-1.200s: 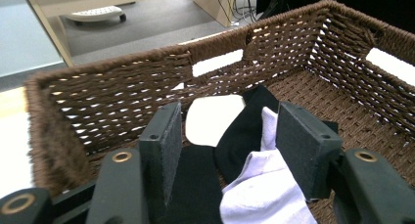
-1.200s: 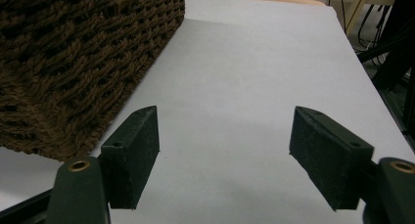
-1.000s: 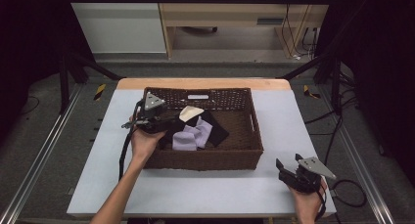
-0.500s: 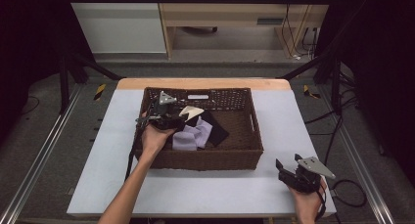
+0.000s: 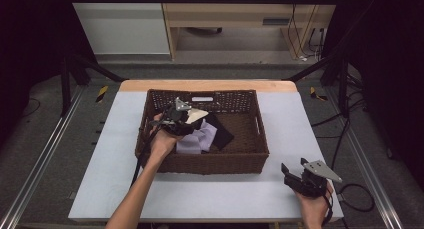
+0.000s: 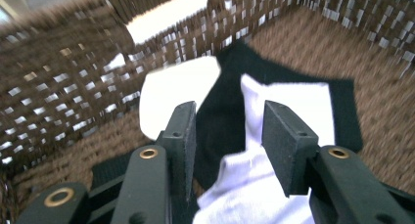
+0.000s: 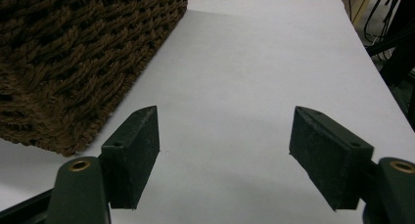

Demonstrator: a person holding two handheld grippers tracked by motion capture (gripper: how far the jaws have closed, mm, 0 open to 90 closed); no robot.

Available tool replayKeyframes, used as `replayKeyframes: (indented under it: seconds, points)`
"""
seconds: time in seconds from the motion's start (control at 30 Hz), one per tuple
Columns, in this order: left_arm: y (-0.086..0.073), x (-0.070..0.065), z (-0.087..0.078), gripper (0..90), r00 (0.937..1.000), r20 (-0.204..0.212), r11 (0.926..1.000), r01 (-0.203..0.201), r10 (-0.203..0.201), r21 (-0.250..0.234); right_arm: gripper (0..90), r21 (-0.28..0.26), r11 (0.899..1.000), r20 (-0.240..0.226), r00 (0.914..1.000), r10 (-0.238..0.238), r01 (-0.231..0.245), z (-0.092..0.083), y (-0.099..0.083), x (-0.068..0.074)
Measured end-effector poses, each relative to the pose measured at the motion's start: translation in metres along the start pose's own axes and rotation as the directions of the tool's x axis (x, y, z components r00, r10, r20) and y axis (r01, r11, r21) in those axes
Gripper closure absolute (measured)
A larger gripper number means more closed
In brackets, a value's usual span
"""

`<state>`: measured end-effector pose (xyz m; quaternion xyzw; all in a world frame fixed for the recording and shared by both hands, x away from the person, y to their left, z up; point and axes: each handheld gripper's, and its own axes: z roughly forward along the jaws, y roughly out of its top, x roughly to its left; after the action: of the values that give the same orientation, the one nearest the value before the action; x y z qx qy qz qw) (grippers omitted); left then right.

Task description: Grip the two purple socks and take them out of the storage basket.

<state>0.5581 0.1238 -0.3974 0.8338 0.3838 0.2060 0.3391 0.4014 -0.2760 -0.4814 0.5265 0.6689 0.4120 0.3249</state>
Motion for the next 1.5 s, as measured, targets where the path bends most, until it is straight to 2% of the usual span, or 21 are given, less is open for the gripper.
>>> replayKeyframes:
  seconds: [0.1,0.13,0.23,0.3,0.4,0.63,0.67,0.73,0.77,0.83,0.9,0.97,1.07,1.17,1.2,1.23,1.37,1.43,1.47,1.5]
  points:
    - [-0.001,-0.004,0.003,57.7,0.9997,-0.014,0.9996,-0.018,0.019,0.022,27.0,-0.003,1.000,0.000,1.0000,0.002,-0.002,-0.001,0.000,0.000]
    - [-0.001,-0.005,0.006,57.6,0.9995,-0.012,0.9985,-0.027,0.027,0.048,26.9,-0.005,1.000,0.001,1.0000,0.002,-0.002,-0.001,0.000,0.000]
    - [-0.002,-0.005,0.008,57.3,0.9996,-0.004,0.9973,-0.028,0.028,0.068,26.8,-0.004,1.000,0.000,1.0000,0.002,-0.002,-0.001,0.000,0.000]
    - [-0.002,-0.006,0.010,55.4,0.9999,-0.003,0.9960,-0.015,0.015,0.089,26.7,-0.003,1.000,0.000,1.0000,0.002,-0.002,-0.001,-0.001,0.000]
    - [-0.003,-0.005,0.013,52.7,0.9999,0.013,0.9919,-0.011,0.010,0.127,26.7,0.000,1.000,-0.001,1.0000,-0.001,0.001,-0.001,-0.001,0.000]
    - [-0.003,-0.006,0.019,52.4,0.9976,0.064,0.9846,-0.037,0.027,0.171,26.6,0.004,1.000,-0.003,1.0000,-0.008,0.008,0.000,-0.001,0.000]
    - [-0.003,-0.006,0.020,54.4,0.9967,0.077,0.9814,-0.040,0.026,0.188,26.6,0.005,1.000,-0.005,1.0000,-0.006,0.006,0.000,-0.001,0.001]
    - [-0.003,-0.006,0.020,57.4,0.9964,0.080,0.9801,-0.043,0.028,0.194,26.6,0.006,1.000,-0.005,1.0000,-0.006,0.006,0.000,-0.001,0.001]
    - [-0.003,-0.007,0.021,64.0,0.9964,0.080,0.9795,-0.042,0.027,0.197,26.6,0.005,1.000,-0.006,1.0000,-0.007,0.007,0.000,-0.001,0.001]
    - [-0.003,-0.008,0.020,71.9,0.9957,0.087,0.9750,-0.050,0.032,0.216,26.6,0.007,1.000,-0.007,1.0000,-0.005,0.005,0.000,-0.001,0.001]
    - [-0.004,-0.008,0.020,79.7,0.9958,0.087,0.9737,-0.048,0.029,0.223,26.7,0.009,1.000,-0.008,1.0000,-0.006,0.006,0.000,-0.001,0.001]
    - [-0.004,-0.008,0.019,83.9,0.9960,0.084,0.9746,-0.049,0.031,0.219,26.7,0.009,1.000,-0.008,0.9999,-0.006,0.006,0.000,-0.001,0.001]
    - [-0.003,-0.008,0.016,84.7,0.9966,0.073,0.9785,-0.052,0.038,0.199,26.8,0.011,1.000,-0.007,1.0000,0.001,-0.001,0.000,-0.001,0.001]
    - [-0.003,-0.006,0.010,84.9,0.9972,0.071,0.9893,-0.035,0.025,0.142,26.9,0.007,1.000,-0.008,1.0000,0.002,-0.002,-0.001,-0.002,0.000]
    - [-0.003,-0.005,0.006,85.0,0.9976,0.068,0.9942,-0.020,0.013,0.105,27.0,0.007,1.000,-0.009,1.0000,-0.001,0.001,-0.001,-0.002,-0.001]
    - [-0.003,-0.005,0.006,85.1,0.9976,0.068,0.9942,-0.020,0.013,0.105,27.0,0.007,1.000,-0.009,1.0000,-0.001,0.001,-0.001,-0.002,-0.001]
    - [-0.003,0.000,-0.003,85.4,0.9970,0.077,0.9997,0.009,-0.011,0.022,27.5,0.007,1.000,-0.009,0.9999,0.010,-0.010,-0.002,-0.002,-0.001]
    - [-0.003,0.003,-0.008,85.5,0.9963,0.081,0.9993,0.031,-0.029,-0.022,27.9,0.004,1.000,-0.008,0.9999,0.006,-0.006,-0.002,-0.002,-0.002]
    - [-0.003,0.005,-0.013,85.6,0.9951,0.086,0.9957,0.055,-0.048,-0.075,27.9,0.003,1.000,-0.009,0.9999,0.007,-0.007,-0.002,-0.002,-0.002]
    - [-0.003,0.005,-0.013,85.6,0.9951,0.086,0.9957,0.055,-0.048,-0.075,27.9,0.003,1.000,-0.009,0.9999,0.007,-0.007,-0.002,-0.002,-0.002]
